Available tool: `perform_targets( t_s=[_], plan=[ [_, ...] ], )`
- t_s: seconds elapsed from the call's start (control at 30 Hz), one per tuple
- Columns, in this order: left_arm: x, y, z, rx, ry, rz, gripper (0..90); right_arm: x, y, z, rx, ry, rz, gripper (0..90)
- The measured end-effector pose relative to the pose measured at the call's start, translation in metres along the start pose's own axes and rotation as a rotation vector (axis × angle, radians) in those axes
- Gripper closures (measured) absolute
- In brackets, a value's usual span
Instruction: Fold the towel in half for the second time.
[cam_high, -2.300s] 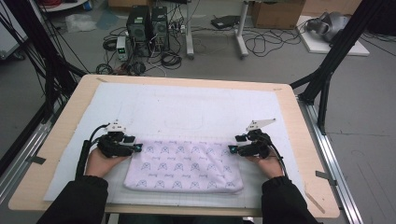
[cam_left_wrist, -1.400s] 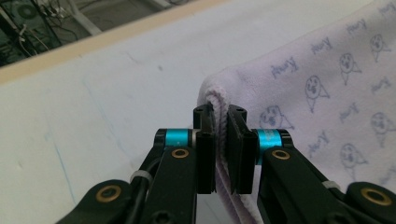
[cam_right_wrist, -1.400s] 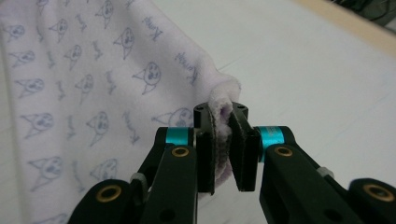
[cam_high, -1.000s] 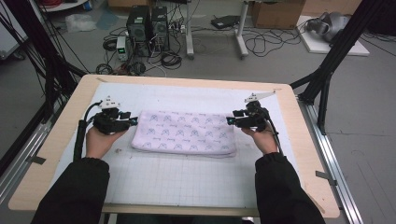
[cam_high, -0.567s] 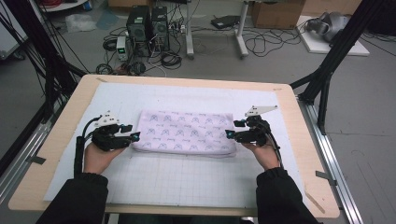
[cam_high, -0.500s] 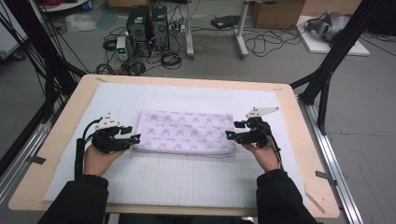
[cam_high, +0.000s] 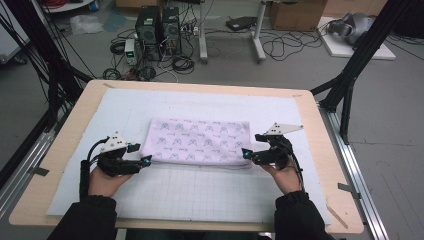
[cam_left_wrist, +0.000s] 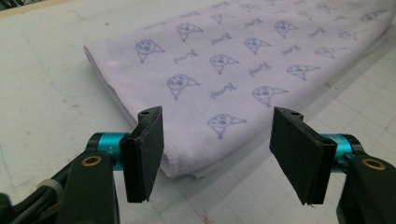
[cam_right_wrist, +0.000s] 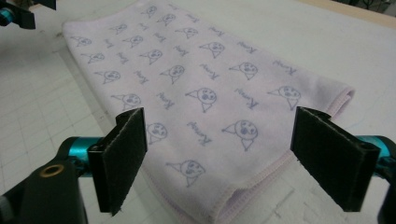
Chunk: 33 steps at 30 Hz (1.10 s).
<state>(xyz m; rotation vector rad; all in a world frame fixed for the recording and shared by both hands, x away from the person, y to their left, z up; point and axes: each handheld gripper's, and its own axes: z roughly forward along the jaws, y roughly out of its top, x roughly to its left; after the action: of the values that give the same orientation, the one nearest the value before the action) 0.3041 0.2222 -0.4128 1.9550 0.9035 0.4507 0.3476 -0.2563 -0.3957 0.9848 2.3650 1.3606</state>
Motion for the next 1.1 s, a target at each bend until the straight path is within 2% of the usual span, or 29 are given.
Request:
perform_targets(
  t_s=[0.13,0.23,0.53,0.63,0.83,0.97,1.1],
  plan=[
    [-0.002,-0.002,-0.005,-0.007,-0.008,0.001,34.5,0.003,-0.005,-0.002,0.008,-0.007,-0.001,15.2],
    [-0.005,-0.002,-0.009,-0.014,-0.011,0.006,33.8,0.007,-0.006,-0.004,-0.007,-0.008,-0.009,14.1],
    [-0.006,-0.005,-0.018,-0.029,0.021,0.016,29.3,0.016,-0.016,-0.013,-0.005,-0.024,-0.021,11.2],
    [-0.007,-0.006,-0.019,-0.029,0.036,0.016,26.6,0.02,-0.019,-0.019,-0.028,-0.03,-0.022,11.2],
    [-0.012,-0.007,-0.024,-0.034,0.044,0.026,23.5,0.023,-0.025,-0.028,-0.063,-0.035,-0.025,11.1],
    [-0.013,-0.01,-0.028,-0.032,0.047,0.029,20.9,0.024,-0.028,-0.034,-0.063,-0.038,-0.035,11.1],
    [-0.013,-0.013,-0.033,-0.027,0.046,0.031,20.3,0.025,-0.034,-0.039,-0.064,-0.03,-0.024,11.0]
  ],
)
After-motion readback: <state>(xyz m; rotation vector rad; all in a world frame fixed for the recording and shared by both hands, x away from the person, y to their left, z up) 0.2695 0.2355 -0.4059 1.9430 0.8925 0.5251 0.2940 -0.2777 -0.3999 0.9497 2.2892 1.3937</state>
